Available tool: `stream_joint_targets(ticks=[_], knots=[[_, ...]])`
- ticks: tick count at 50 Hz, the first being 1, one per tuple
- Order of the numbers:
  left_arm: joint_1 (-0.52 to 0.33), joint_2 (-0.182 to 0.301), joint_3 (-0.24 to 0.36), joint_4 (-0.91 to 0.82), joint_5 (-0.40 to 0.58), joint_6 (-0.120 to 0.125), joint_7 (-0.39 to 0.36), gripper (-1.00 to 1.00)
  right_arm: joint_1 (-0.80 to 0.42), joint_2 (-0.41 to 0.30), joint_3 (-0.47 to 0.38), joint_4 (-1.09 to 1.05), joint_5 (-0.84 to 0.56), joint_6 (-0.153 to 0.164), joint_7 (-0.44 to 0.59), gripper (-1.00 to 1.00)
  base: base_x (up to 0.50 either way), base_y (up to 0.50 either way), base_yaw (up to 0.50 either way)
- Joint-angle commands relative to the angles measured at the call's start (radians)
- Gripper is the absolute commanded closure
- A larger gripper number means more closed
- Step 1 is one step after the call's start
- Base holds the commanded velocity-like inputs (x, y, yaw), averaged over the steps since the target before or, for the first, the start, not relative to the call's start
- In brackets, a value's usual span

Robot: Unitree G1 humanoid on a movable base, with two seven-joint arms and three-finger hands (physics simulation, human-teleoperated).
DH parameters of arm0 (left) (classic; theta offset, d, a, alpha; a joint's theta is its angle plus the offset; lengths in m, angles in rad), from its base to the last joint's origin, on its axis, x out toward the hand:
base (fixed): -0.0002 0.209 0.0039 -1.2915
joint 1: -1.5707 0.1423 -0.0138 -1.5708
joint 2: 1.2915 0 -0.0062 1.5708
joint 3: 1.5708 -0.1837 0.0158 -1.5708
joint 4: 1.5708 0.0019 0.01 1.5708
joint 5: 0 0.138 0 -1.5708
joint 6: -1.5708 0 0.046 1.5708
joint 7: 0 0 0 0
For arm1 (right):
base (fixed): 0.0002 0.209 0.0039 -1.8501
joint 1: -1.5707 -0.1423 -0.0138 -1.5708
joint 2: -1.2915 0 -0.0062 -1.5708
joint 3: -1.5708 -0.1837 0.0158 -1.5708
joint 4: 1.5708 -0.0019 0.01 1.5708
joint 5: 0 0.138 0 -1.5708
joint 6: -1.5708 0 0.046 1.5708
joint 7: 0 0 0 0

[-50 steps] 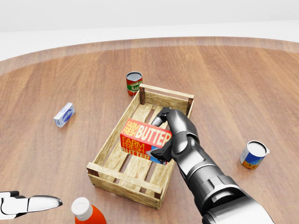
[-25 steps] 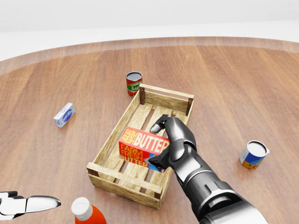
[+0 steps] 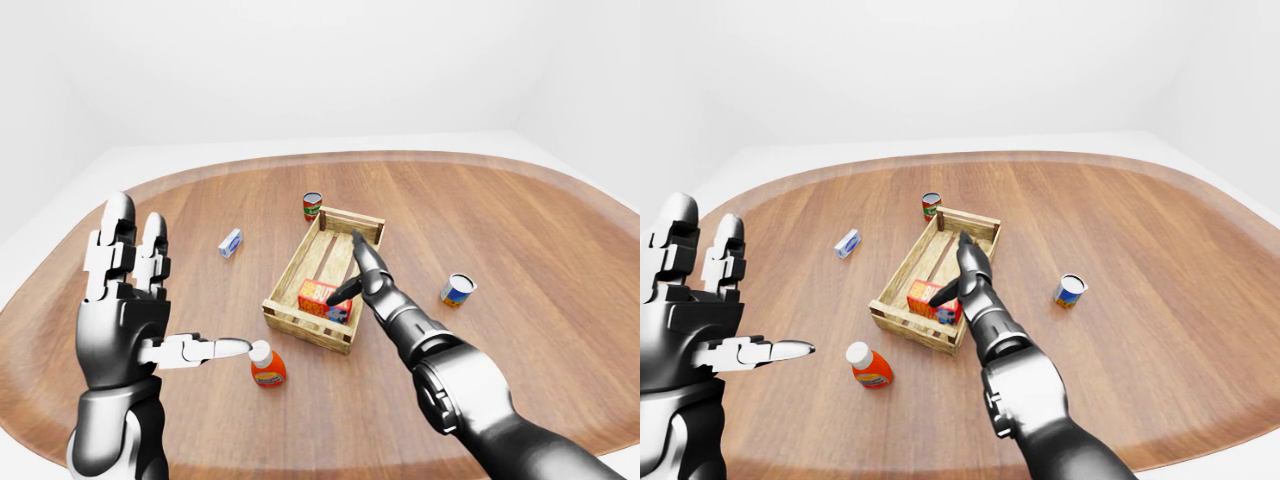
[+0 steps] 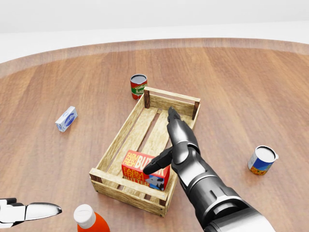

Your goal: Pick up the butter and put it in the tray.

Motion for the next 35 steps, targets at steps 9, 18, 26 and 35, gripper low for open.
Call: stream_joint_targets(ticks=[9, 18, 26, 35], knots=[[0.000, -0.001, 0.000, 0.003, 0.001, 0.000, 0.001, -1.00, -0.026, -0.010, 0.006, -0.064, 0.051, 0.000, 0.045, -1.00, 0.00, 0.00, 0.00], [-0.004, 0.002, 0.002, 0.000, 0.000, 0.000, 0.002, -1.00, -0.032, -0.010, 0.018, -0.172, 0.078, 0.000, 0.102, -1.00, 0.00, 0.00, 0.00], [-0.001, 0.002, 0.008, -0.009, -0.005, 0.000, 0.000, -1.00, 0.173, -0.019, 0.091, -0.929, 0.017, 0.000, 0.349, -1.00, 0.00, 0.00, 0.00], [0.001, -0.001, 0.002, -0.009, 0.003, 0.000, -0.001, -1.00, 0.399, 0.006, 0.164, -1.547, -0.113, 0.000, 0.629, -1.00, 0.00, 0.00, 0.00]])
